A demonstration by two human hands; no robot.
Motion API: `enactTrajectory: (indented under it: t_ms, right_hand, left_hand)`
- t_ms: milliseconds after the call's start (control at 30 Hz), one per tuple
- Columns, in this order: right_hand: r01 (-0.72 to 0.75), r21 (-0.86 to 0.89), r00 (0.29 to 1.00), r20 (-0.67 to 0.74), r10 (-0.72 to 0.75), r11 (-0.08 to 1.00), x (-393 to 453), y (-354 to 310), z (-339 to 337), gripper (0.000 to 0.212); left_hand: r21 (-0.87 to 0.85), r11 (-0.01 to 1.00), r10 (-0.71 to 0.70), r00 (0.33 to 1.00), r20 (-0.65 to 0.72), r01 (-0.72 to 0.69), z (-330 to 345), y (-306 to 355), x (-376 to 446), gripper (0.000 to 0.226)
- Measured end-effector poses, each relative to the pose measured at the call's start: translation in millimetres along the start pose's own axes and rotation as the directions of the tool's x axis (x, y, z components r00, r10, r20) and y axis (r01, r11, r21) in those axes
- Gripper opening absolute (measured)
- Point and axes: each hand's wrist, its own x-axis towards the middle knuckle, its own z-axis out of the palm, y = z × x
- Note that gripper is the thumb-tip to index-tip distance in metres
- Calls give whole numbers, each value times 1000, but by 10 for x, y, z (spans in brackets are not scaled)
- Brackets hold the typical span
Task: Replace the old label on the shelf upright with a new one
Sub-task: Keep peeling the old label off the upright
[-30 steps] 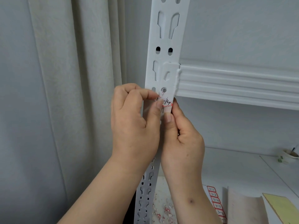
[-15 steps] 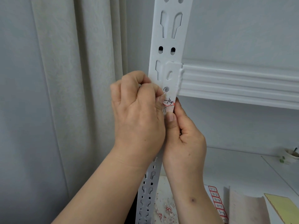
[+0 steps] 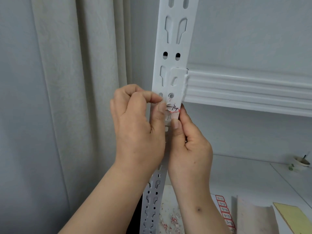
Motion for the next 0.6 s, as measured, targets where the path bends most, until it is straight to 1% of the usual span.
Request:
enactTrajectory:
  t_ms: [167, 333, 433, 600]
  right_hand:
    - [-7, 35, 1000, -17, 8, 999, 2, 0, -5, 40]
    - [-11, 5, 1000, -24, 11, 1000, 5, 4, -7, 43]
    - [-3, 2, 1000, -30, 4, 1000, 5, 8, -9, 43]
    - [-10, 19, 1000, -21, 10, 1000, 9, 11, -9, 43]
  left_hand:
    - [66, 997, 47, 999, -18, -46, 63, 20, 40, 11]
    - [118, 982, 158, 985, -63, -150, 110, -2, 16, 4]
    - [111, 985, 140, 988, -66, -132, 125, 4, 10, 4]
    - [154, 978, 148, 989, -29, -142, 124, -11, 16, 1]
